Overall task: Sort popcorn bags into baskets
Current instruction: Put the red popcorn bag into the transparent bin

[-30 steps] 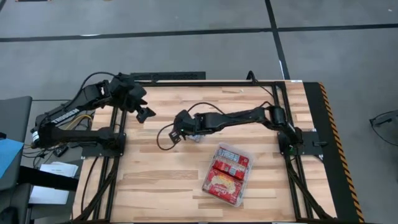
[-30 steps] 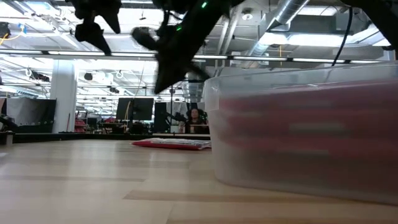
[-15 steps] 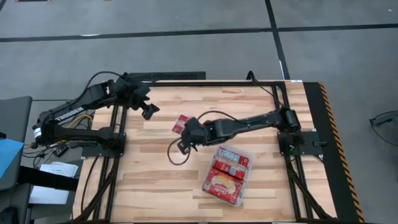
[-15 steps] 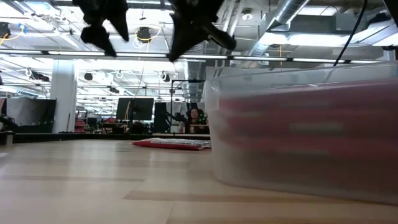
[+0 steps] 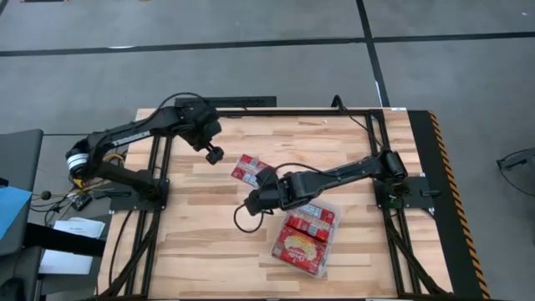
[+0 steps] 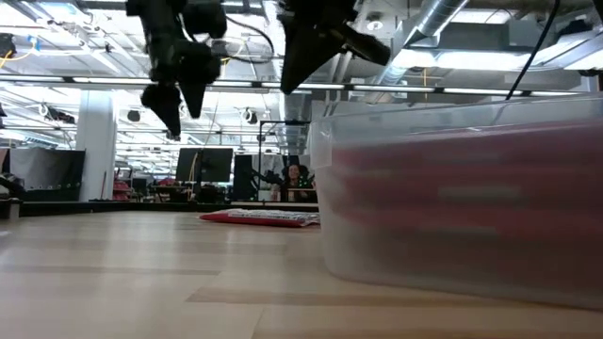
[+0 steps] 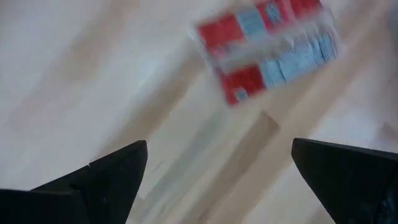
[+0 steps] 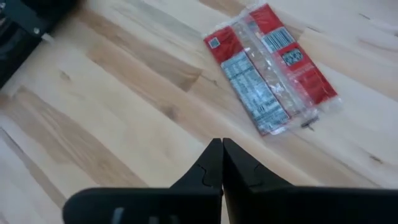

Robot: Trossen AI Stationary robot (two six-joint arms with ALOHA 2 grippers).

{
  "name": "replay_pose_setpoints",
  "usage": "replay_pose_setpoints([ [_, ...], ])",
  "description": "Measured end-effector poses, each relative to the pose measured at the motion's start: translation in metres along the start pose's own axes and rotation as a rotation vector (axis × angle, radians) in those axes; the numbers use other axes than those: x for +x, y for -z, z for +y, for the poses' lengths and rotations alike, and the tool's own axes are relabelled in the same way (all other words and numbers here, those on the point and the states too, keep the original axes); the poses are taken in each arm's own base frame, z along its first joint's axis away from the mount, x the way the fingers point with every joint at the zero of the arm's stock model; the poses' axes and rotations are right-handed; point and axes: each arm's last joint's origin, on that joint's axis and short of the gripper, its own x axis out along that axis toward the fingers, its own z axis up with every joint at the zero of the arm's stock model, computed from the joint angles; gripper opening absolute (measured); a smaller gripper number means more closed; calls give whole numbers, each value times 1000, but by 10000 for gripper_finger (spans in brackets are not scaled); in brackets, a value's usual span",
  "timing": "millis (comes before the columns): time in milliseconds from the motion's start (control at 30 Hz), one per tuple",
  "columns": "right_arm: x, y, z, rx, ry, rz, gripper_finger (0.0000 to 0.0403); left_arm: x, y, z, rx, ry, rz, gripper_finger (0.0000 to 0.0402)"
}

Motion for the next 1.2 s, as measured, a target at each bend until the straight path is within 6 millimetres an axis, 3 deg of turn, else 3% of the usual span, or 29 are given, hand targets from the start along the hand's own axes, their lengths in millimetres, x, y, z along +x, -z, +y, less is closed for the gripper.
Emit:
replay_pose_setpoints([
  [200, -4, 10, -3, 32, 56, 13, 25, 27, -23, 16, 26, 421, 26, 389],
  [367, 17, 14, -6, 73, 23, -8, 27, 49, -38, 47, -65, 354, -5, 389],
  [500, 47, 14, -20, 113, -4, 6, 11, 69, -41, 70, -154, 484, 33, 389],
  [633, 72, 19, -39, 157, 17, 21, 8, 88, -29, 86, -242, 549, 22, 389],
  [900, 101, 26, -71, 159, 79, 78, 19, 120, 12, 92, -312, 555, 83, 389],
  [1200, 120, 15, -98, 131, 100, 131, 17, 132, 18, 92, -378, 567, 18, 389],
])
